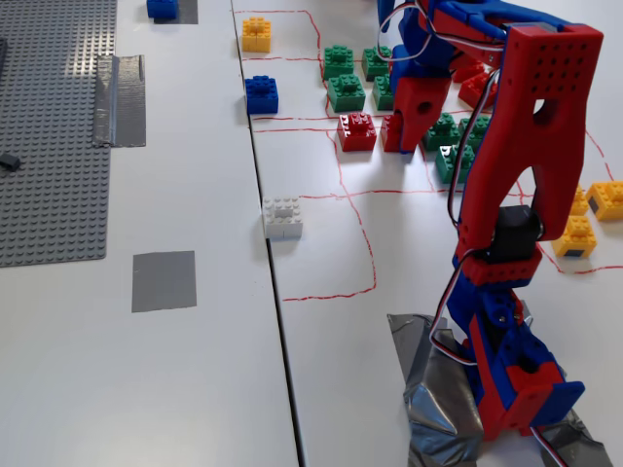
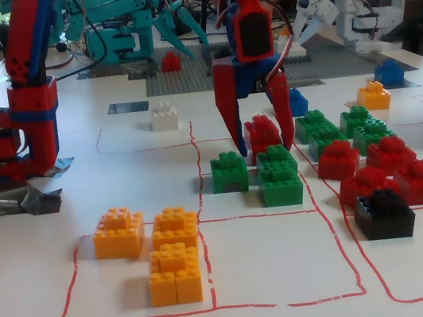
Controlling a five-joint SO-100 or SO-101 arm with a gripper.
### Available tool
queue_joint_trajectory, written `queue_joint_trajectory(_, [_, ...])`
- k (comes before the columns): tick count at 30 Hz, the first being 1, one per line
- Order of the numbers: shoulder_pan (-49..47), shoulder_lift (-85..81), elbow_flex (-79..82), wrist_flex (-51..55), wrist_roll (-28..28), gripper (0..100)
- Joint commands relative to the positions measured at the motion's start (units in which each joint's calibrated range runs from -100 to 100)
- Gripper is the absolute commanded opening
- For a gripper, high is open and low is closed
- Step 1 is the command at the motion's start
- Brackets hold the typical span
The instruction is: Grab the block and put it in the grey marker
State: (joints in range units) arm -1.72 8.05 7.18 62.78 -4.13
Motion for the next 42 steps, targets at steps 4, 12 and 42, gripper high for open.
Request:
queue_joint_trajectory(4, [-0.8,-1.5,-5.1,-0.7,-0.4,3])
queue_joint_trajectory(12, [-0.7,-3.4,-5.1,-0.2,0.9,0])
queue_joint_trajectory(42, [-7.0,-21.7,-5.9,17.3,3.0,0])
